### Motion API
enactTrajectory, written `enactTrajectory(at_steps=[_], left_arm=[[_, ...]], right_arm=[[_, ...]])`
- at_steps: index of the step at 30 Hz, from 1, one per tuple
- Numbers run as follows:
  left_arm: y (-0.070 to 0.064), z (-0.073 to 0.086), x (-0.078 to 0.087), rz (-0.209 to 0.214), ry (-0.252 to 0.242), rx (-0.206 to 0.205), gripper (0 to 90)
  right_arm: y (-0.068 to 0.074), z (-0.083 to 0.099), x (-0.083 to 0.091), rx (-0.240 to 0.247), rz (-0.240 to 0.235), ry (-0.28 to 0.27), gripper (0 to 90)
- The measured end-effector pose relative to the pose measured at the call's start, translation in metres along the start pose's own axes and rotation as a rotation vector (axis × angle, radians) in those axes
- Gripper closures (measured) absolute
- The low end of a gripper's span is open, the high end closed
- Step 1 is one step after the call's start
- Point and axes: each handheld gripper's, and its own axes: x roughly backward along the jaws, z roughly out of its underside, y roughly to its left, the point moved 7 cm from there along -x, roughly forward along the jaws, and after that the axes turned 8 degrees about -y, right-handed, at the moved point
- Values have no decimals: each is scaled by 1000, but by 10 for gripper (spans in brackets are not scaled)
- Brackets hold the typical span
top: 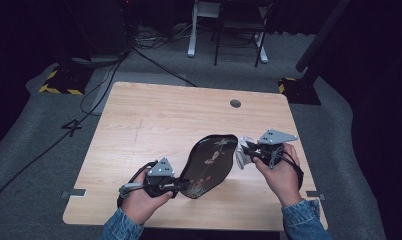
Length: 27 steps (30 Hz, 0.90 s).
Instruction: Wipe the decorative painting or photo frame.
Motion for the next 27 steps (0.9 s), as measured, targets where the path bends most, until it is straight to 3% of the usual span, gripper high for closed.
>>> enactTrajectory(at_steps=[27], left_arm=[[0,0,0,-1,0,-1,780]], right_arm=[[13,33,-16,-14,-35,60,769]])
